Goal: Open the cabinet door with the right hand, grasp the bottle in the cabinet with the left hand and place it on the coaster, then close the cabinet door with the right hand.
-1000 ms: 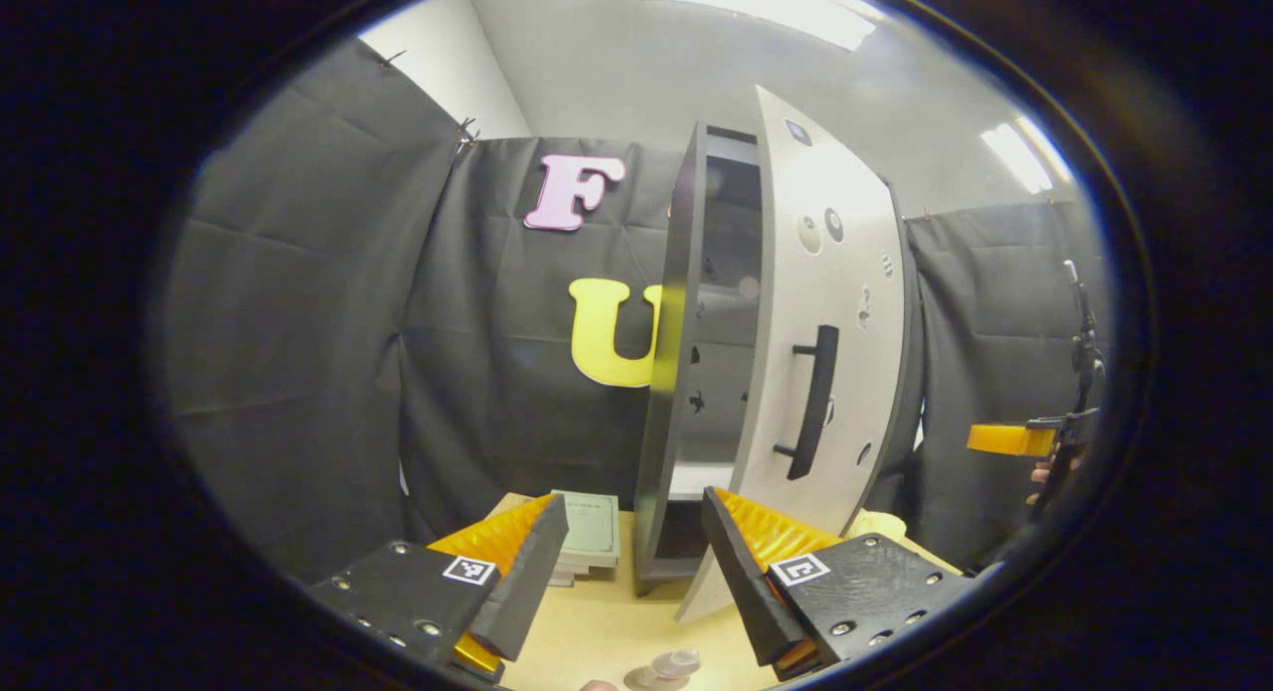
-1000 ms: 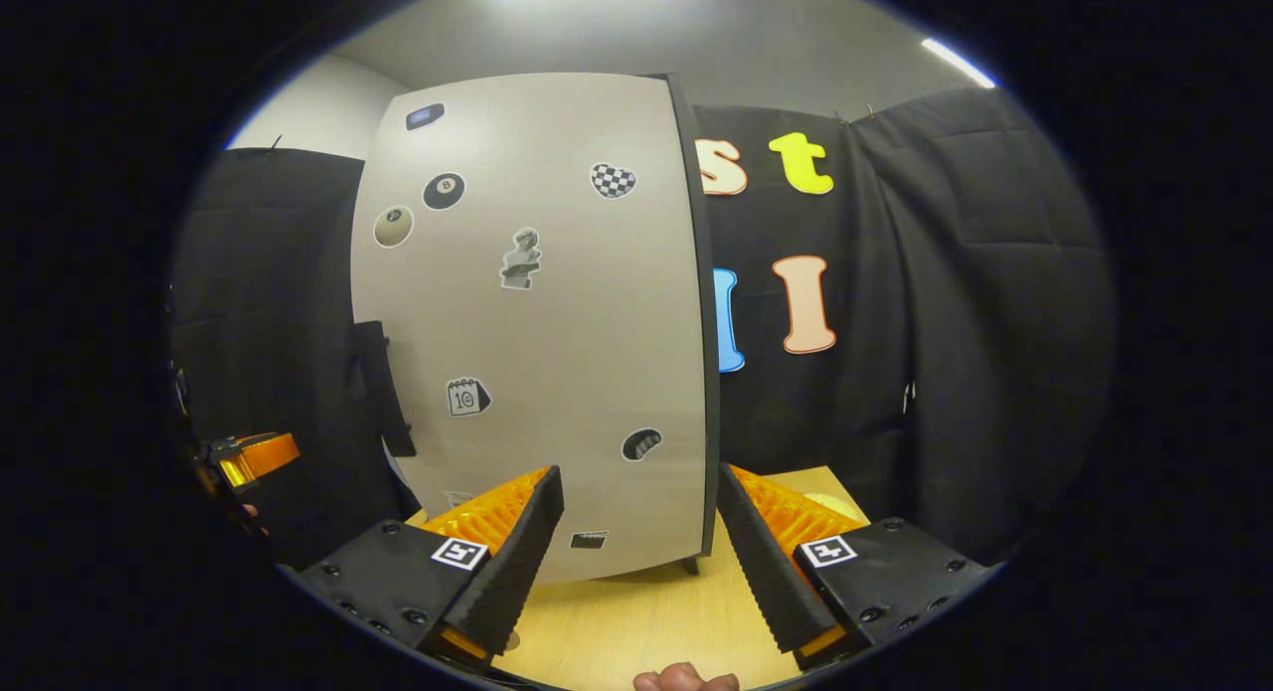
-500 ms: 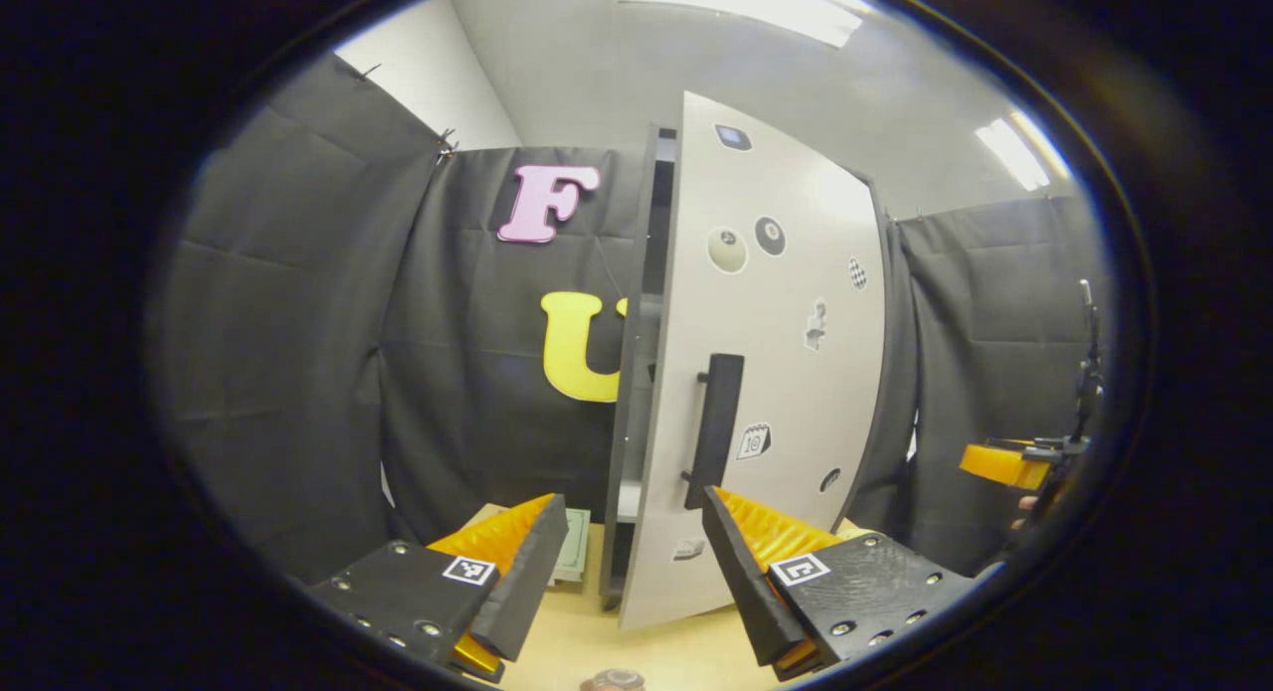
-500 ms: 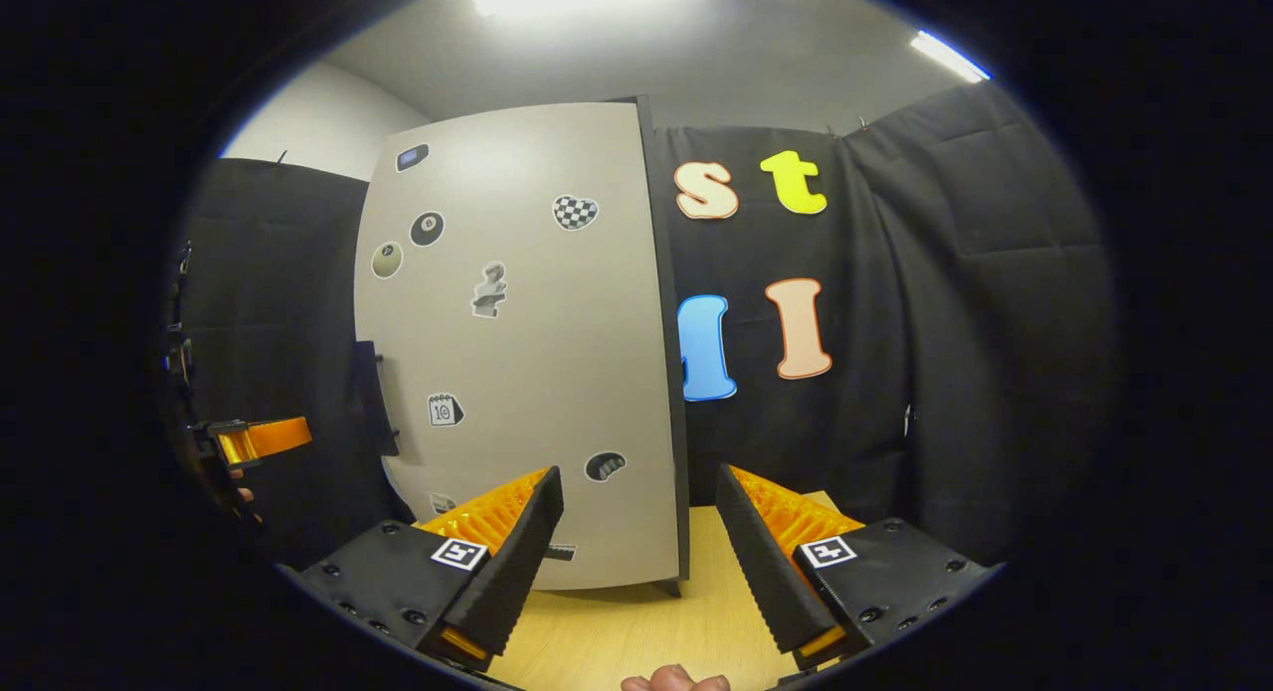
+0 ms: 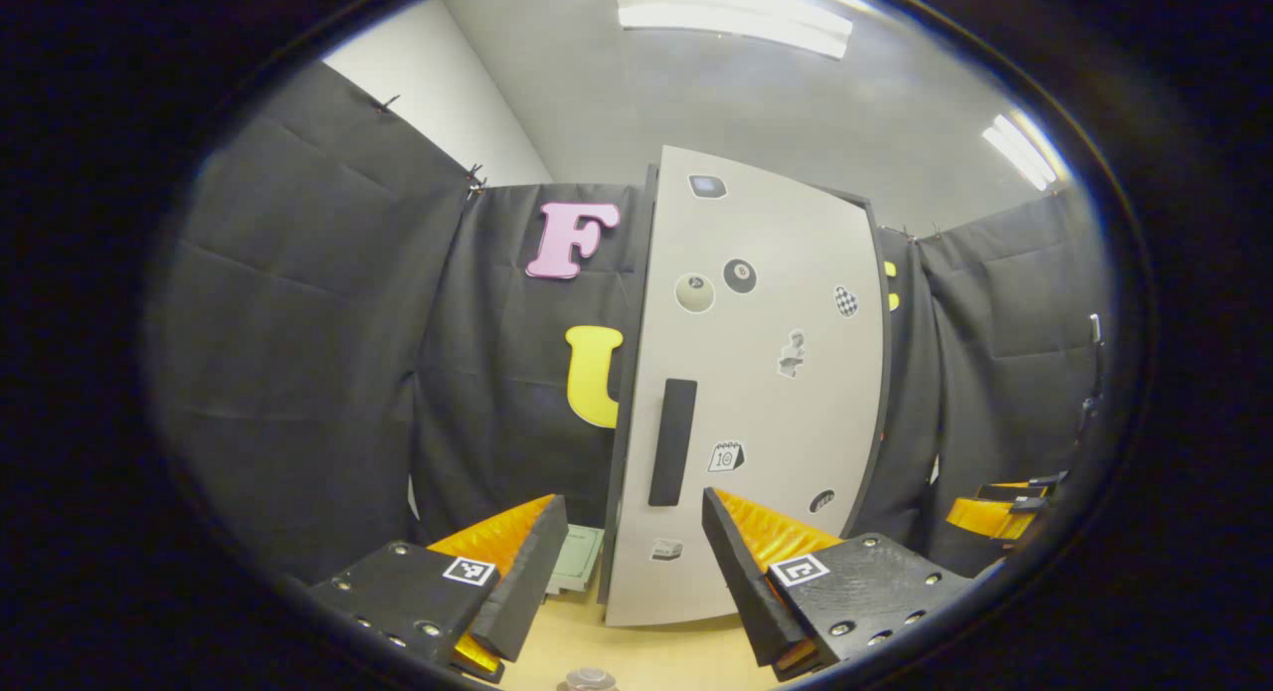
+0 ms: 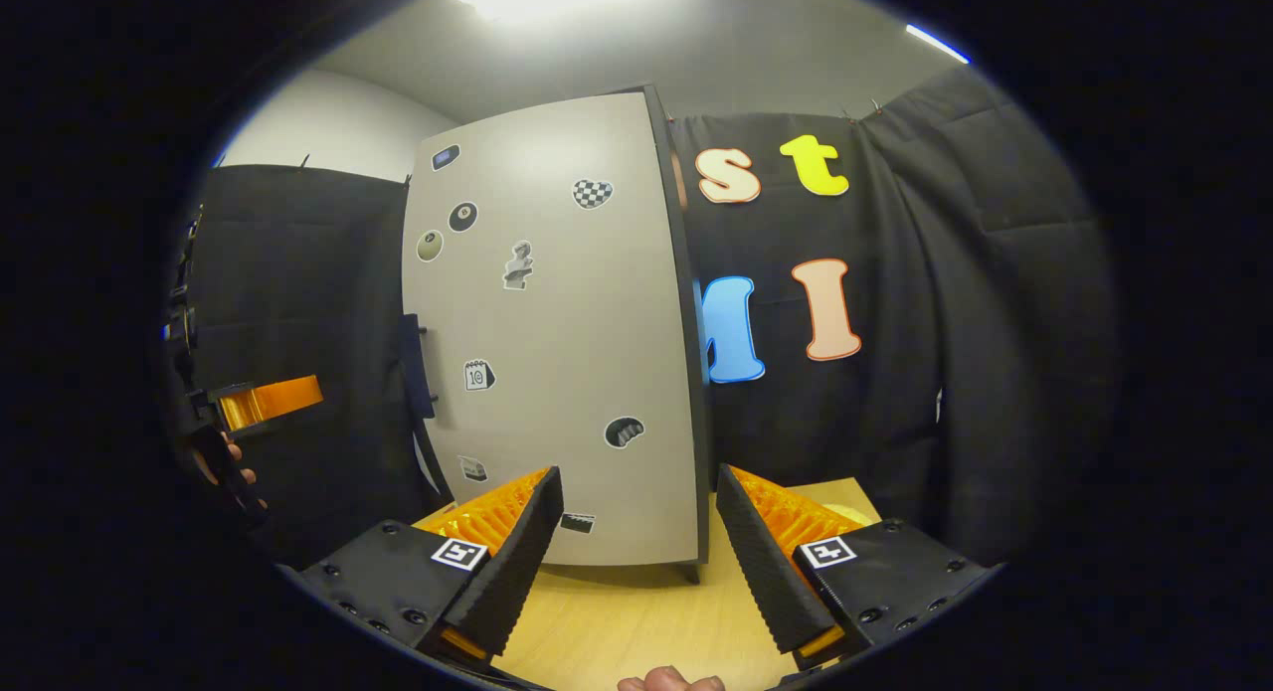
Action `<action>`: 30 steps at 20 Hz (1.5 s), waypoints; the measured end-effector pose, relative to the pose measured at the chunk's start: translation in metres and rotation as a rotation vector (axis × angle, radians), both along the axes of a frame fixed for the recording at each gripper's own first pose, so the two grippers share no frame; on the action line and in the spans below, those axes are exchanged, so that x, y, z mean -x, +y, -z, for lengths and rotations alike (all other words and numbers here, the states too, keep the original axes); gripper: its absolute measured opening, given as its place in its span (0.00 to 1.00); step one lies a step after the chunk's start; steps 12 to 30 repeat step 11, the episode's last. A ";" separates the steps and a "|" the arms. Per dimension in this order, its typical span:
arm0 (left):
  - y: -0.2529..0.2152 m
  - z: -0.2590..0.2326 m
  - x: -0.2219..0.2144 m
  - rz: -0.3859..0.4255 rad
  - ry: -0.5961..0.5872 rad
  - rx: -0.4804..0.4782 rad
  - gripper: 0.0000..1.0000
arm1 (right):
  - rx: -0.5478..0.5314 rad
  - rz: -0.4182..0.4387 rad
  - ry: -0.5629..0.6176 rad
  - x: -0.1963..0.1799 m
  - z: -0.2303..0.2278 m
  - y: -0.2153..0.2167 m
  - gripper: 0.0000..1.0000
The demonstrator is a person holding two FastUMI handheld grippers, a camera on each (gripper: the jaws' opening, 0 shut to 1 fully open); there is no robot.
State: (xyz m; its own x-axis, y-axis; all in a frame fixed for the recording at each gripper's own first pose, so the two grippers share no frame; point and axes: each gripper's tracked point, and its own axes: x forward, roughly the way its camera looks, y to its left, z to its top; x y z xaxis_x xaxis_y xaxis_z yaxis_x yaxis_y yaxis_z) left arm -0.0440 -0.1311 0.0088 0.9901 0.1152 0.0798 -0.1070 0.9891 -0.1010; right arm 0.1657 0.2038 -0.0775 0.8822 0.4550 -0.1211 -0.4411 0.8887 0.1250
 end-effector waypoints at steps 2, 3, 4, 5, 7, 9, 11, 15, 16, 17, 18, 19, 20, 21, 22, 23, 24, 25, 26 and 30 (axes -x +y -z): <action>-0.008 0.006 0.004 0.025 0.004 -0.002 0.82 | 0.022 -0.004 0.014 -0.004 0.012 0.007 0.98; -0.005 0.007 0.006 0.027 0.004 -0.011 0.82 | 0.041 -0.011 0.014 -0.003 0.019 0.010 0.98; -0.004 0.009 0.004 0.032 0.009 -0.004 0.82 | 0.054 -0.014 0.009 -0.004 0.023 0.013 0.98; -0.005 0.012 0.001 0.044 0.006 0.019 0.86 | 0.069 -0.011 0.003 -0.004 0.030 0.015 0.98; -0.007 0.012 -0.005 0.071 -0.004 0.039 0.84 | 0.066 0.024 -0.018 -0.007 0.036 0.016 0.98; -0.002 0.014 -0.009 0.085 0.002 0.014 0.82 | 0.064 0.028 -0.007 -0.006 0.043 0.023 0.98; 0.006 0.013 -0.013 0.089 -0.006 -0.004 0.82 | 0.084 0.056 -0.020 -0.009 0.044 0.022 0.98; 0.006 0.013 -0.013 0.089 -0.006 -0.004 0.82 | 0.084 0.056 -0.020 -0.009 0.044 0.022 0.98; 0.006 0.013 -0.013 0.089 -0.006 -0.004 0.82 | 0.084 0.056 -0.020 -0.009 0.044 0.022 0.98; 0.006 0.013 -0.013 0.089 -0.006 -0.004 0.82 | 0.084 0.056 -0.020 -0.009 0.044 0.022 0.98; 0.006 0.013 -0.013 0.089 -0.006 -0.004 0.82 | 0.084 0.056 -0.020 -0.009 0.044 0.022 0.98; 0.006 0.013 -0.013 0.089 -0.006 -0.004 0.82 | 0.084 0.056 -0.020 -0.009 0.044 0.022 0.98; 0.006 0.013 -0.013 0.089 -0.006 -0.004 0.82 | 0.084 0.056 -0.020 -0.009 0.044 0.022 0.98; 0.006 0.013 -0.013 0.089 -0.006 -0.004 0.82 | 0.084 0.056 -0.020 -0.009 0.044 0.022 0.98; 0.006 0.013 -0.013 0.089 -0.006 -0.004 0.82 | 0.084 0.056 -0.020 -0.009 0.044 0.022 0.98; 0.006 0.013 -0.013 0.089 -0.006 -0.004 0.82 | 0.084 0.056 -0.020 -0.009 0.044 0.022 0.98; 0.006 0.013 -0.013 0.089 -0.006 -0.004 0.82 | 0.084 0.056 -0.020 -0.009 0.044 0.022 0.98; 0.006 0.013 -0.013 0.089 -0.006 -0.004 0.82 | 0.084 0.056 -0.020 -0.009 0.044 0.022 0.98; 0.006 0.013 -0.013 0.089 -0.006 -0.004 0.82 | 0.084 0.056 -0.020 -0.009 0.044 0.022 0.98; 0.006 0.013 -0.013 0.089 -0.006 -0.004 0.82 | 0.084 0.056 -0.020 -0.009 0.044 0.022 0.98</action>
